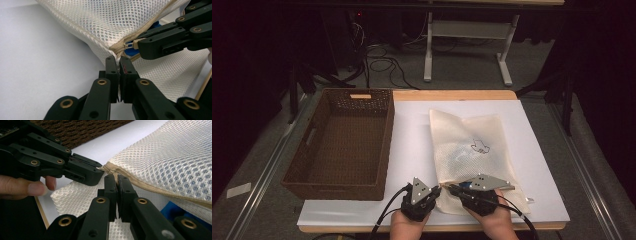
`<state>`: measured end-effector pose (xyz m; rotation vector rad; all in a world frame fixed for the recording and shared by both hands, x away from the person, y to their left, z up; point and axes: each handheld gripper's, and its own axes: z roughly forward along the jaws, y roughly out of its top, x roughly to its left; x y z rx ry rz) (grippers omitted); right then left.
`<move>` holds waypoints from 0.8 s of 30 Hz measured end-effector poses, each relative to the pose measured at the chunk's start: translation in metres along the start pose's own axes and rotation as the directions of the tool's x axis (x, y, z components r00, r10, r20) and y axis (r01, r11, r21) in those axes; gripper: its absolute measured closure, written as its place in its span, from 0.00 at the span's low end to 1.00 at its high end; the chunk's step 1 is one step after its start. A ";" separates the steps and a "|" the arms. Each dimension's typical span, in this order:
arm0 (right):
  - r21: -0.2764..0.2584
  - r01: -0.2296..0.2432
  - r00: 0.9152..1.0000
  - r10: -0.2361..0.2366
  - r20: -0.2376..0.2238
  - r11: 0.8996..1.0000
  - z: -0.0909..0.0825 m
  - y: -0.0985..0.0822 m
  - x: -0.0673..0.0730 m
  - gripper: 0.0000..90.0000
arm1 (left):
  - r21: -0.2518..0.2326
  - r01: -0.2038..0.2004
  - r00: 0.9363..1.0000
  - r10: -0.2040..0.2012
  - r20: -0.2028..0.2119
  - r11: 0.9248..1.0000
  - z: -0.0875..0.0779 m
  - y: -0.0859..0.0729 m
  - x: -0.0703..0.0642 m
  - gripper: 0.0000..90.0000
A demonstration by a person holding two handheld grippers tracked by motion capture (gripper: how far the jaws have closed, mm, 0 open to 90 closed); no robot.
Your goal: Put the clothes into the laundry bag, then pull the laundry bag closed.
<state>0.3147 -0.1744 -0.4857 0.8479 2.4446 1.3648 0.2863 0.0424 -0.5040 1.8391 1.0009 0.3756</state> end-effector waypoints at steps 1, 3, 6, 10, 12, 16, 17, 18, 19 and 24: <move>-0.001 -0.001 1.000 0.001 0.001 1.000 0.000 0.000 0.000 0.98 | -0.001 -0.001 1.000 0.001 0.000 1.000 0.000 0.000 0.000 0.96; -0.001 -0.001 1.000 0.001 0.002 1.000 0.000 0.000 0.000 0.98 | -0.004 0.002 1.000 -0.002 0.001 1.000 0.000 0.000 0.000 0.96; -0.002 0.001 1.000 -0.001 0.002 1.000 0.000 0.000 0.000 0.98 | -0.003 0.002 1.000 -0.002 0.002 1.000 -0.001 0.001 0.000 0.96; 0.000 0.002 1.000 -0.002 0.002 1.000 0.000 0.000 0.000 0.98 | -0.006 0.004 1.000 -0.004 0.004 1.000 0.000 0.000 0.000 0.96; 0.004 0.000 1.000 0.000 0.002 1.000 0.000 -0.001 0.001 0.98 | 0.001 0.018 1.000 -0.018 0.020 1.000 0.000 -0.001 0.002 0.96; 0.012 -0.001 1.000 0.001 -0.007 1.000 0.003 -0.002 0.000 0.98 | 0.012 0.006 1.000 -0.006 0.013 1.000 0.000 -0.002 0.004 0.96; 0.015 -0.002 1.000 0.002 -0.005 1.000 0.004 -0.002 0.001 0.98 | 0.011 0.001 1.000 -0.001 0.008 1.000 0.000 -0.001 0.005 0.96; 0.013 -0.004 1.000 0.004 -0.004 1.000 0.004 -0.001 0.001 0.98 | 0.006 0.002 1.000 -0.002 0.007 1.000 0.000 0.000 0.005 0.96; 0.011 0.005 1.000 -0.005 -0.002 1.000 0.004 -0.001 0.001 0.98 | 0.002 0.004 1.000 -0.004 0.006 1.000 0.000 0.000 0.005 0.96; 0.009 -0.004 1.000 0.004 -0.009 1.000 0.003 -0.002 0.000 0.98 | -0.001 0.014 1.000 -0.014 0.003 1.000 -0.002 -0.001 0.004 0.97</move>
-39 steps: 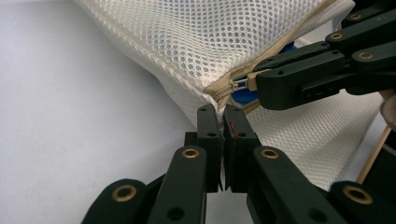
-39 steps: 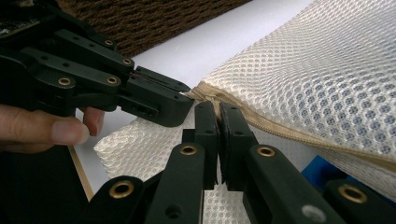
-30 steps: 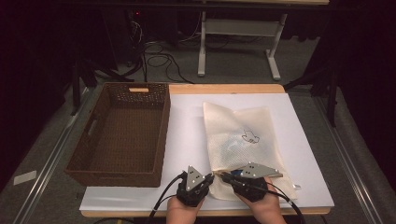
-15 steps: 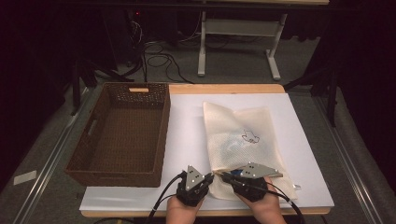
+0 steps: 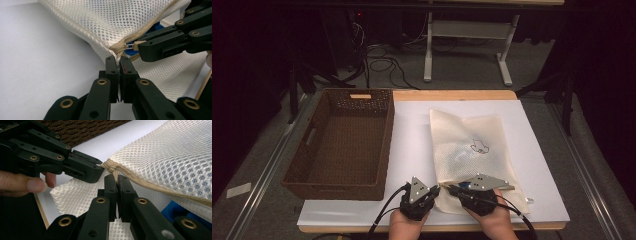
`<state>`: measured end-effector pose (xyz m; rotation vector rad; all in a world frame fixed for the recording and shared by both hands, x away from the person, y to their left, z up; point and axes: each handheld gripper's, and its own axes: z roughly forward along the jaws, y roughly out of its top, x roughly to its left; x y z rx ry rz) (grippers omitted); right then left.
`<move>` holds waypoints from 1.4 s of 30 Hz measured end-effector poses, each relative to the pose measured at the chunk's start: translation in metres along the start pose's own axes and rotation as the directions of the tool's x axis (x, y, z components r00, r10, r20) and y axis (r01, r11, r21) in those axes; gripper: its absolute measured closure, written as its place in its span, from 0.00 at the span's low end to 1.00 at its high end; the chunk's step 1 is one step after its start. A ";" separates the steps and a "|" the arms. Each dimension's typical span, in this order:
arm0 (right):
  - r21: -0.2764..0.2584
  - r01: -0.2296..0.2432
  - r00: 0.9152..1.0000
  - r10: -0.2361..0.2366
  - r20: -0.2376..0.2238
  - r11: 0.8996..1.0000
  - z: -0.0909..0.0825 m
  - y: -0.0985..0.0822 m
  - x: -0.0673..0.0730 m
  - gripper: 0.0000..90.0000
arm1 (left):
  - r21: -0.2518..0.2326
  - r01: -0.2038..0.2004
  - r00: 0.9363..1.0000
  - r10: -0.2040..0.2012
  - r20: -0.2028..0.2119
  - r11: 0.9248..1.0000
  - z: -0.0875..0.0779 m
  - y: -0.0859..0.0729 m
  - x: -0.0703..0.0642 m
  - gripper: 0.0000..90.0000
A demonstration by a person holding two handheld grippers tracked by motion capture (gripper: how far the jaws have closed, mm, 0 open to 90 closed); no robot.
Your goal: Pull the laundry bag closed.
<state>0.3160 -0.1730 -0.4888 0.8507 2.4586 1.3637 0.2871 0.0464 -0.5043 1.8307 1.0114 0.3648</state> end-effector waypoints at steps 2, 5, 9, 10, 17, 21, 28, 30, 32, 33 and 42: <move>0.000 -0.007 1.000 0.007 -0.002 1.000 0.000 0.000 0.000 0.98 | -0.006 0.005 1.000 -0.005 0.006 1.000 -0.001 0.001 0.001 0.97; -0.002 0.004 1.000 -0.004 0.005 1.000 -0.001 0.001 0.000 0.98 | -0.009 0.002 1.000 -0.002 0.007 1.000 -0.001 0.001 0.000 0.97; 0.004 0.005 1.000 -0.005 0.010 1.000 -0.002 0.000 0.000 0.98 | -0.007 -0.002 1.000 0.002 0.003 1.000 -0.001 0.001 -0.001 0.97; 0.006 0.005 1.000 -0.005 0.009 1.000 -0.002 0.000 0.000 0.98 | -0.007 -0.004 1.000 0.004 0.002 1.000 -0.001 0.001 -0.001 0.97; 0.011 0.012 1.000 -0.012 0.021 1.000 -0.003 -0.001 0.000 0.98 | -0.015 -0.001 1.000 0.001 -0.003 1.000 -0.003 0.003 -0.001 0.97; 0.020 -0.015 0.998 0.014 0.057 1.000 -0.005 -0.005 -0.010 0.98 | -0.039 0.035 0.999 -0.035 -0.017 0.999 -0.009 0.004 0.007 0.97; 0.014 -0.062 0.995 0.061 0.083 0.998 -0.019 -0.010 -0.030 0.98 | -0.038 0.054 0.998 -0.055 -0.010 0.998 -0.012 0.003 0.011 0.97; 0.016 -0.058 0.995 0.057 0.085 0.998 -0.021 -0.011 -0.031 0.98 | -0.033 0.053 0.999 -0.053 -0.013 0.998 -0.011 0.003 0.011 0.96; 0.019 -0.059 0.994 0.058 0.088 0.998 -0.023 -0.012 -0.031 0.98 | -0.014 0.062 0.998 -0.062 0.000 0.998 -0.010 0.003 0.013 0.96; 0.026 -0.064 0.994 0.061 0.087 0.998 -0.024 -0.012 -0.031 0.98 | -0.003 0.065 0.998 -0.065 0.001 0.998 -0.010 0.002 0.014 0.96; 0.039 -0.084 0.991 0.079 0.109 0.996 -0.039 -0.021 -0.042 0.98 | 0.023 0.056 0.998 -0.056 -0.002 0.998 -0.008 0.003 0.017 0.96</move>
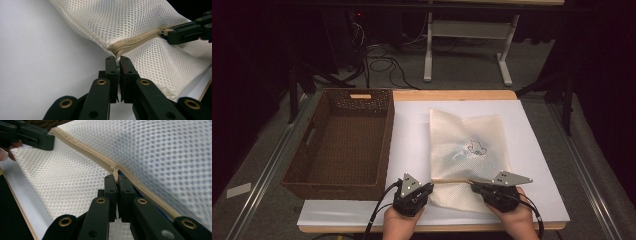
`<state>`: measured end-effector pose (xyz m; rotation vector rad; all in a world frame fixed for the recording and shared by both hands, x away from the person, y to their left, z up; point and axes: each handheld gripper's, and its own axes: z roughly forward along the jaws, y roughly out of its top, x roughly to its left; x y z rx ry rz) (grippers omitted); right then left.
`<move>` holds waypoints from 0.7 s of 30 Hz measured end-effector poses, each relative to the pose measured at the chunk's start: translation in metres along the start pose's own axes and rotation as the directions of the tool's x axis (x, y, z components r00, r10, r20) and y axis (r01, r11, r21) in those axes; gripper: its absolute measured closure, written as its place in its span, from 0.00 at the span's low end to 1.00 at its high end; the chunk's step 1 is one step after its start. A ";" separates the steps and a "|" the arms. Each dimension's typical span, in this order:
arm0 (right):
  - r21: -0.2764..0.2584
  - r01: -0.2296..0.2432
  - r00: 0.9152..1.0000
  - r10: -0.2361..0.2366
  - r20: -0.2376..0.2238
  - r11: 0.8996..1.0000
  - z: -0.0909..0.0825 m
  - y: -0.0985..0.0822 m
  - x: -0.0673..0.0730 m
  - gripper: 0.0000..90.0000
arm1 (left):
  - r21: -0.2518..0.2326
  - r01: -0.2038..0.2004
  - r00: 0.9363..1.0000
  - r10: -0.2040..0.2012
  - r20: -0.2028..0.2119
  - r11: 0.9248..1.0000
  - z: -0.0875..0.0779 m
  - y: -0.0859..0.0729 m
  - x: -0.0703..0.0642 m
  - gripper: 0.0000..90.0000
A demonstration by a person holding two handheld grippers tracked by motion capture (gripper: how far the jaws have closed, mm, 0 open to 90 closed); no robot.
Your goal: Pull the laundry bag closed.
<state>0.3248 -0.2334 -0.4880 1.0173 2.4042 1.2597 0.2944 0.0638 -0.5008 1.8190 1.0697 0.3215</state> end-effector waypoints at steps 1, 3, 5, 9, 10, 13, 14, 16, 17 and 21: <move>0.000 -0.002 1.000 0.002 0.001 1.000 -0.001 -0.001 -0.001 0.98 | 0.003 0.001 1.000 -0.001 0.005 1.000 0.000 0.000 0.000 0.96; 0.006 0.001 1.000 -0.001 0.003 1.000 -0.003 -0.002 -0.002 0.98 | 0.003 0.006 1.000 -0.006 0.010 1.000 -0.001 0.000 0.001 0.96; 0.008 -0.002 1.000 0.002 0.009 1.000 -0.004 -0.002 -0.002 0.98 | 0.006 0.006 1.000 -0.006 0.011 1.000 -0.001 0.000 0.002 0.96; 0.017 0.007 1.000 -0.008 0.016 1.000 -0.007 -0.004 -0.003 0.98 | 0.015 -0.005 1.000 0.005 0.005 1.000 0.000 0.000 0.002 0.96; 0.020 0.013 1.000 -0.014 0.023 1.000 -0.009 -0.005 -0.003 0.98 | 0.016 -0.004 1.000 0.004 0.007 1.000 0.000 0.000 0.002 0.96; 0.018 0.000 1.000 0.000 0.031 1.000 -0.015 -0.009 -0.007 0.98 | 0.015 -0.005 1.000 0.005 0.005 1.000 0.000 0.000 0.002 0.96; 0.016 -0.005 0.999 0.004 0.033 1.000 -0.018 -0.011 -0.009 0.98 | 0.014 -0.003 1.000 0.003 0.005 1.000 0.000 0.000 0.002 0.96; 0.017 -0.014 0.999 0.013 0.042 1.000 -0.023 -0.015 -0.014 0.98 | 0.014 -0.003 1.000 0.003 0.004 1.000 0.000 0.000 0.001 0.96; 0.018 -0.020 0.999 0.019 0.045 1.000 -0.026 -0.016 -0.017 0.98 | 0.016 -0.004 1.000 0.004 0.004 1.000 0.000 0.000 0.001 0.96; 0.010 -0.033 0.998 0.032 0.061 0.999 -0.037 -0.023 -0.024 0.98 | 0.015 -0.003 1.000 0.003 0.005 1.000 0.000 0.000 0.001 0.96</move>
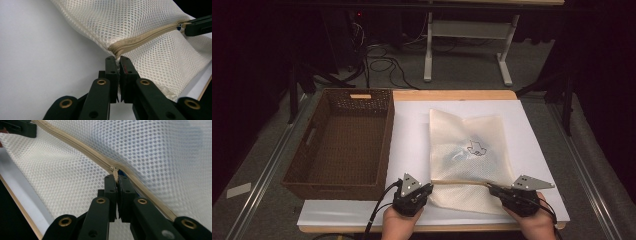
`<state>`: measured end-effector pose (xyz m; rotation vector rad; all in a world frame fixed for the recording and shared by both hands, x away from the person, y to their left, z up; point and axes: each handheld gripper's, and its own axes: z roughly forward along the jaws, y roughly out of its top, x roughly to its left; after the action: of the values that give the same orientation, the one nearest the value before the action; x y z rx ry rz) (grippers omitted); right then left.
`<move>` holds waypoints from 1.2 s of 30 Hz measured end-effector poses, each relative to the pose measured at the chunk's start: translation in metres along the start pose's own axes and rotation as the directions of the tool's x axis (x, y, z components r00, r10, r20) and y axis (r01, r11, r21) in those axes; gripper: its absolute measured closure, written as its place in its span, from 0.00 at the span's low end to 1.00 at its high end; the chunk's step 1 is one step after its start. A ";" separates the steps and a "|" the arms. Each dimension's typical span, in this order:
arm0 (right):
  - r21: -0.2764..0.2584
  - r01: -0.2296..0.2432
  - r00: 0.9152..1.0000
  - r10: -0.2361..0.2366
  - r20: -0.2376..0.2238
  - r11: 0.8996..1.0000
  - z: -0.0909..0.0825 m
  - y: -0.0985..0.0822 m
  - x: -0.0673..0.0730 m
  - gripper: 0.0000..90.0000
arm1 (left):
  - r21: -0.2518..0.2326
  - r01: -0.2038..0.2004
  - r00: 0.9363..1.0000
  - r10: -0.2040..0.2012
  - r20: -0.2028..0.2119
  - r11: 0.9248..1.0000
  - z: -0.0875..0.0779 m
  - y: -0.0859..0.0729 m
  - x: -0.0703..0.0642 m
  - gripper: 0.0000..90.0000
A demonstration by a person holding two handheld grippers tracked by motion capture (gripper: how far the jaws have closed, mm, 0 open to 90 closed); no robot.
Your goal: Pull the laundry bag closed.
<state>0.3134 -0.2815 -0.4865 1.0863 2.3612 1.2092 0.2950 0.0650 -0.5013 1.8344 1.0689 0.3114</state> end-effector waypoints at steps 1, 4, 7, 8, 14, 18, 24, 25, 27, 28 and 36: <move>-0.001 -0.001 1.000 0.001 0.000 1.000 -0.002 -0.001 -0.002 0.98 | 0.002 -0.001 1.000 0.001 0.001 1.000 0.000 0.000 0.000 0.96; -0.002 -0.009 1.000 0.009 0.005 1.000 -0.008 -0.004 -0.006 0.98 | 0.002 0.000 1.000 0.000 -0.002 1.000 0.000 0.000 0.000 0.96; -0.013 -0.019 1.000 0.019 0.007 1.000 -0.011 -0.004 -0.008 0.98 | 0.000 0.001 1.000 -0.001 -0.002 1.000 0.000 0.000 0.000 0.96; -0.012 -0.013 1.000 0.013 0.008 1.000 -0.011 -0.004 -0.009 0.98 | 0.000 0.000 1.000 0.000 -0.002 1.000 0.000 0.000 0.000 0.96; -0.013 -0.013 1.000 0.013 0.012 1.000 -0.012 -0.004 -0.010 0.98 | -0.002 0.001 1.000 -0.001 -0.006 1.000 -0.001 0.000 0.000 0.96; -0.013 -0.019 1.000 0.019 0.015 1.000 -0.013 -0.004 -0.011 0.98 | -0.002 -0.002 1.000 0.002 -0.006 1.000 -0.001 0.001 0.000 0.96; -0.013 -0.022 1.000 0.022 0.016 1.000 -0.014 -0.004 -0.012 0.98 | -0.001 0.000 1.000 0.000 -0.003 1.000 -0.001 0.001 0.000 0.96; -0.011 -0.022 1.000 0.023 0.015 1.000 -0.014 -0.004 -0.012 0.98 | -0.003 -0.002 1.000 0.002 -0.004 1.000 -0.001 0.001 0.000 0.96; -0.008 -0.025 1.000 0.025 0.015 1.000 -0.014 -0.004 -0.012 0.98 | -0.001 -0.004 1.000 0.004 -0.003 1.000 -0.001 0.001 0.000 0.96; -0.008 -0.025 1.000 0.025 0.015 1.000 -0.014 -0.004 -0.012 0.98 | -0.002 -0.004 1.000 0.004 -0.003 1.000 -0.001 0.001 0.000 0.96; 0.000 -0.037 0.999 0.037 0.022 0.999 -0.016 -0.004 -0.013 0.98 | -0.006 0.004 1.000 -0.004 -0.006 1.000 -0.003 0.001 0.001 0.96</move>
<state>0.3117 -0.3020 -0.4805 1.1428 2.3352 1.2029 0.2949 0.0676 -0.4993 1.8269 1.0747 0.3181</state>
